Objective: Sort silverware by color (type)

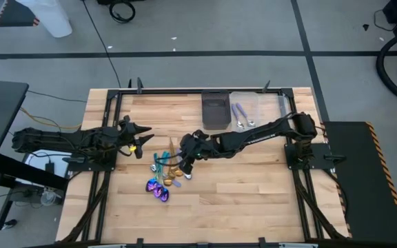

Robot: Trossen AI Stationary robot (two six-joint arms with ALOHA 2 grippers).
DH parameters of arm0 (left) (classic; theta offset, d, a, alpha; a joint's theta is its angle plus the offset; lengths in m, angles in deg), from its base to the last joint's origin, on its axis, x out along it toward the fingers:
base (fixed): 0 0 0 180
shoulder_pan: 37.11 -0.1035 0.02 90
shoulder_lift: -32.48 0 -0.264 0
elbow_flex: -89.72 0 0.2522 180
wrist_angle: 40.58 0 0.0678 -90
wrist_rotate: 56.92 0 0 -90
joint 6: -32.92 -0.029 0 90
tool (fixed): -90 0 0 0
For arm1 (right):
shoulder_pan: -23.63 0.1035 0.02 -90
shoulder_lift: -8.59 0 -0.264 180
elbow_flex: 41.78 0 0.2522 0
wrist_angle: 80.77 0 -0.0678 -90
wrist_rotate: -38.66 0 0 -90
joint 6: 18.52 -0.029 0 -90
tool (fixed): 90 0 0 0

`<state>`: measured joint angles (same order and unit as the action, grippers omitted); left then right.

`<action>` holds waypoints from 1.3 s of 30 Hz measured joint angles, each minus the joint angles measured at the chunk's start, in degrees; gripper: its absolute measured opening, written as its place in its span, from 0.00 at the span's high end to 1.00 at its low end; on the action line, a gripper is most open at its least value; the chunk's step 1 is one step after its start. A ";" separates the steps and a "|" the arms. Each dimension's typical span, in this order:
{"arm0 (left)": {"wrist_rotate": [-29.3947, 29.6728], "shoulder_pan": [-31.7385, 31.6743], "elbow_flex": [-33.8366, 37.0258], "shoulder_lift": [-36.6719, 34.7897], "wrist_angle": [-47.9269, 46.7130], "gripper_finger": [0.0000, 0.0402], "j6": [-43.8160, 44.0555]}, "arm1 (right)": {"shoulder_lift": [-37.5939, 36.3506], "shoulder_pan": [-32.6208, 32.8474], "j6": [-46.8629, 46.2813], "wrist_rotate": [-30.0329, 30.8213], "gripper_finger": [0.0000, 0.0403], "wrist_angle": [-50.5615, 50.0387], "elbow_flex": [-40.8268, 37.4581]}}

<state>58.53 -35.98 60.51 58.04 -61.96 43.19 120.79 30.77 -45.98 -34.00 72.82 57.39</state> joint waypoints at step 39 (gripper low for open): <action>-0.05 0.02 -0.04 -0.04 0.07 0.61 0.02 | 12.50 1.81 2.14 11.64 0.63 3.63 -0.11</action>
<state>58.48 -35.96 60.47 58.00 -61.89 43.21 133.29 32.58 -43.84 -22.36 76.44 57.28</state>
